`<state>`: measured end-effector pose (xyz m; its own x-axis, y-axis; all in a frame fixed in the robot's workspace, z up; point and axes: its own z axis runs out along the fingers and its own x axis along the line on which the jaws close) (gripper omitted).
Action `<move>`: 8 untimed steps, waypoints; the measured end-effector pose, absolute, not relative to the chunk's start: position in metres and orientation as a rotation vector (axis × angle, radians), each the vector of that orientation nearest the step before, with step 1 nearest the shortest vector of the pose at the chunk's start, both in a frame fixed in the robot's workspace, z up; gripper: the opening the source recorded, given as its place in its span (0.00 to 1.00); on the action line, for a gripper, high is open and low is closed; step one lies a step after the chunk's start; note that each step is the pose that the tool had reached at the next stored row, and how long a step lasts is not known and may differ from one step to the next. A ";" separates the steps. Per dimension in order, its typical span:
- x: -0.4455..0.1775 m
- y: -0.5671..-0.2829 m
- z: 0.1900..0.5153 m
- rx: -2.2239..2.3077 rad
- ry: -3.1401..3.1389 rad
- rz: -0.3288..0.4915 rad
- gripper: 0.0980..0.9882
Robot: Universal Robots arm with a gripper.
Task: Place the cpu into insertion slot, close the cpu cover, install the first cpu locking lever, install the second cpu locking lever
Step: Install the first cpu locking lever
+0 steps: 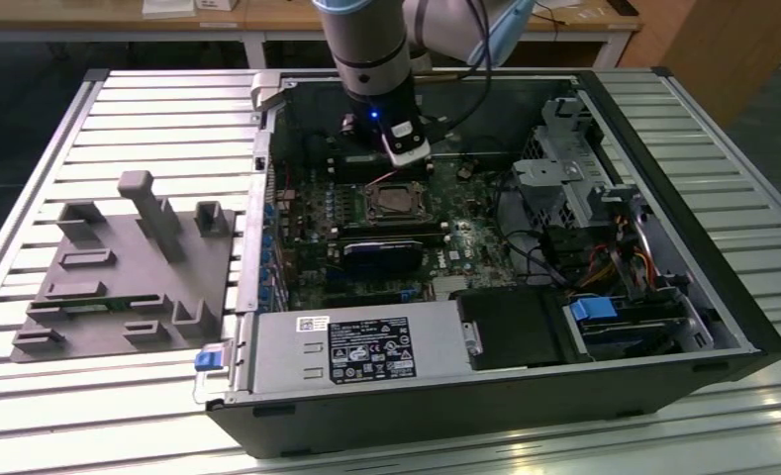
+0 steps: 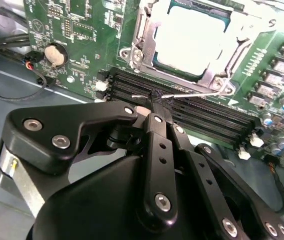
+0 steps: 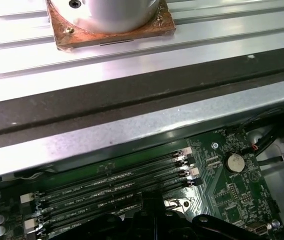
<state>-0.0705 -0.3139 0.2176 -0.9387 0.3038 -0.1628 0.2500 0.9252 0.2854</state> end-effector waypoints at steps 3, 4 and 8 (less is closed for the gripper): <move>-0.071 -0.314 0.215 0.417 2.864 0.387 0.00; -0.071 -0.314 0.215 0.421 2.861 0.384 0.00; -0.071 -0.313 0.213 0.462 2.847 0.377 0.00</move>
<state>-0.0713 -0.3133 0.2125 -0.9232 0.3368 -0.1854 0.2768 0.9170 0.2873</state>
